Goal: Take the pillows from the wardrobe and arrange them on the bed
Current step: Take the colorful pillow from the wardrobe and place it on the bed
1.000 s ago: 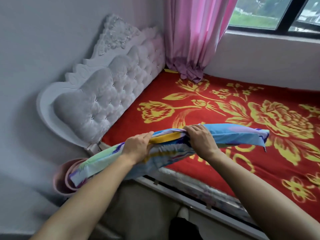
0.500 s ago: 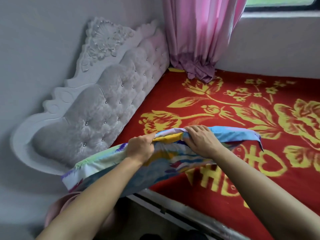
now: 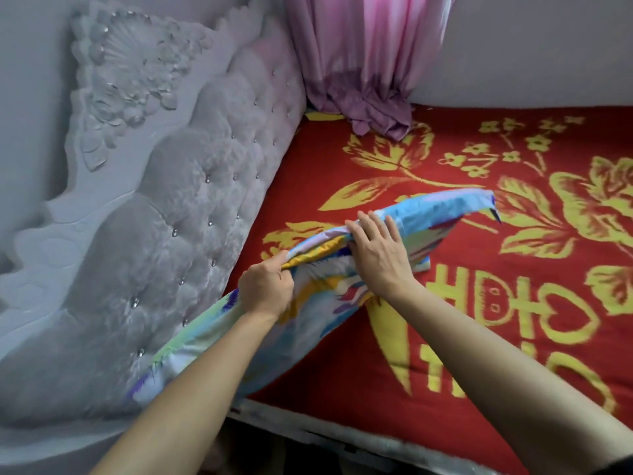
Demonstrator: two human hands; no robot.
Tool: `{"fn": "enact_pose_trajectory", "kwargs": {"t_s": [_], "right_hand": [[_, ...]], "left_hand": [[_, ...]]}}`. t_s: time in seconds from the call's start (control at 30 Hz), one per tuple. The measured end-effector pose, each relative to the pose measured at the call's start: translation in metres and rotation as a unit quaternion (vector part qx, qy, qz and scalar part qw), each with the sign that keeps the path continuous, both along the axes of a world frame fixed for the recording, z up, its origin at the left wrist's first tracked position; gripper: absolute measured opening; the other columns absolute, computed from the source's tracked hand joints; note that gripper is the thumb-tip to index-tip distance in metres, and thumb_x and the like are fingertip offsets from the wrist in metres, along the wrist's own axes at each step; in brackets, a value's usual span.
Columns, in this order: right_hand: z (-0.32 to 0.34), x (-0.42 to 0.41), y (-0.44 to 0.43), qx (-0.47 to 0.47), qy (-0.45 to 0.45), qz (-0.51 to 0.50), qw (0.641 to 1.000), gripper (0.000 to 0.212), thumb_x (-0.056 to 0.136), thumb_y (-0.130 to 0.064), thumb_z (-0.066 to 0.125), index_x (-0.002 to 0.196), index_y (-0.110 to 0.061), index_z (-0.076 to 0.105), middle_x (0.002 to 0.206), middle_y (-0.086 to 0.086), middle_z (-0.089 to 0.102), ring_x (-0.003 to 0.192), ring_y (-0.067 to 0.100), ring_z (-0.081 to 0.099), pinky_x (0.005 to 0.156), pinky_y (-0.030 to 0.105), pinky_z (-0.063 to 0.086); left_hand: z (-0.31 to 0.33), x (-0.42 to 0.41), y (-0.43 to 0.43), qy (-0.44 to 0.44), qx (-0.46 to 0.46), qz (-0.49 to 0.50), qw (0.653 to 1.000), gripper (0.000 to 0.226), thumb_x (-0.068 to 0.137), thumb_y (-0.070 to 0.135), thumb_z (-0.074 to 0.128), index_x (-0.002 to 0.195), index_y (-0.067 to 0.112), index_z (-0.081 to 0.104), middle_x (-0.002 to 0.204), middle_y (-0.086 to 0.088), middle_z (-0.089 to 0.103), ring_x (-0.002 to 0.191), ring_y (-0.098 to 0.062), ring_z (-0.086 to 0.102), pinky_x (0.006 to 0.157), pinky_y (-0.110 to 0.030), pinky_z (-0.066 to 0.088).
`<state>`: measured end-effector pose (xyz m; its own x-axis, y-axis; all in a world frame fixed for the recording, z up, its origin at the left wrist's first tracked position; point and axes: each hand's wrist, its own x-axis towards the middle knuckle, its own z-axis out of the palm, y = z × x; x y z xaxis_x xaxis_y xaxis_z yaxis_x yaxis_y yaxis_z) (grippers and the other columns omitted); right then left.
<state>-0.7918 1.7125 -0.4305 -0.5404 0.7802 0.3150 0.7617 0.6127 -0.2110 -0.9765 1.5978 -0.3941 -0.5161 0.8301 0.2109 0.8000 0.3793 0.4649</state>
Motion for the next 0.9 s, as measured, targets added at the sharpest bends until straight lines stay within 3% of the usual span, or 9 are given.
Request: {"fn": "enact_pose_trajectory", "kwargs": {"t_s": [0.1,0.27,0.43,0.53,0.63,0.7,0.8,0.9], "right_hand": [[-0.008,-0.035,0.014,-0.007,0.025,-0.048,0.998,0.052,0.099,-0.025,0.047,0.149,-0.013,0.038,0.157,0.021,0.028,0.148,0.035,0.022,0.120,0.053,0.017],[-0.037,-0.097,0.046,0.018,0.113,-0.119,0.986,0.059,0.100,-0.030,0.048,0.151,-0.007,0.032,0.157,0.030,0.018,0.148,0.040,0.016,0.118,0.052,0.022],[-0.124,-0.135,0.049,-0.150,0.107,-0.153,0.971,0.071,0.098,-0.031,0.053,0.153,-0.001,0.021,0.157,0.032,0.015,0.148,0.042,0.016,0.121,0.047,0.019],[-0.201,-0.151,0.033,-0.310,0.037,-0.194,0.930,0.072,0.100,-0.046,0.045,0.156,-0.010,0.016,0.160,0.027,0.014,0.148,0.039,0.015,0.121,0.044,0.017],[-0.279,-0.162,0.013,-0.445,-0.084,-0.222,0.863,0.071,0.096,-0.065,0.031,0.156,-0.033,0.009,0.164,0.016,0.000,0.149,0.041,0.002,0.119,0.054,0.013],[-0.317,-0.167,-0.003,-0.486,-0.100,-0.229,0.838,0.068,0.093,-0.070,0.029,0.152,-0.047,0.004,0.165,0.002,-0.013,0.148,0.042,-0.008,0.116,0.062,0.009],[-0.349,-0.178,-0.019,-0.428,-0.055,-0.243,0.869,0.065,0.091,-0.071,0.032,0.149,-0.054,0.008,0.164,-0.006,-0.017,0.147,0.041,-0.014,0.111,0.070,0.005],[-0.359,-0.182,-0.023,-0.348,0.003,-0.278,0.895,0.069,0.084,-0.076,0.041,0.147,-0.052,0.023,0.165,-0.004,0.001,0.147,0.038,0.002,0.108,0.067,0.017]], "left_hand": [[-0.010,-0.034,0.034,-0.095,0.013,0.008,0.995,0.054,0.066,0.019,0.042,0.109,0.019,0.074,0.069,-0.027,0.066,0.070,-0.046,0.062,0.067,-0.046,0.055],[-0.032,-0.097,0.089,-0.167,0.036,-0.013,0.985,0.043,0.071,0.017,0.045,0.101,0.018,0.076,0.077,-0.024,0.070,0.073,-0.043,0.063,0.065,-0.043,0.054],[-0.107,-0.150,0.125,-0.255,0.009,0.005,0.967,0.027,0.080,0.023,0.051,0.091,0.008,0.070,0.085,-0.029,0.067,0.082,-0.049,0.060,0.065,-0.050,0.052],[-0.170,-0.171,0.125,-0.187,-0.071,-0.012,0.980,0.027,0.095,0.025,0.053,0.111,0.008,0.065,0.098,-0.028,0.070,0.088,-0.048,0.063,0.070,-0.048,0.050],[-0.229,-0.194,0.136,-0.145,-0.158,-0.004,0.977,0.053,0.098,0.044,0.044,0.133,0.005,0.046,0.121,-0.028,0.062,0.103,-0.047,0.059,0.079,-0.048,0.047],[-0.267,-0.218,0.142,-0.160,-0.212,0.036,0.964,0.076,0.090,0.065,0.041,0.135,0.004,0.040,0.131,-0.026,0.056,0.114,-0.045,0.056,0.088,-0.048,0.045],[-0.323,-0.251,0.128,-0.140,-0.318,0.058,0.936,0.107,0.077,0.076,0.052,0.150,0.006,0.017,0.146,-0.026,0.039,0.128,-0.044,0.045,0.101,-0.050,0.040],[-0.367,-0.261,0.106,-0.096,-0.356,0.050,0.928,0.115,0.076,0.071,0.059,0.153,0.012,-0.003,0.149,-0.027,0.028,0.132,-0.045,0.038,0.103,-0.056,0.035]]}}
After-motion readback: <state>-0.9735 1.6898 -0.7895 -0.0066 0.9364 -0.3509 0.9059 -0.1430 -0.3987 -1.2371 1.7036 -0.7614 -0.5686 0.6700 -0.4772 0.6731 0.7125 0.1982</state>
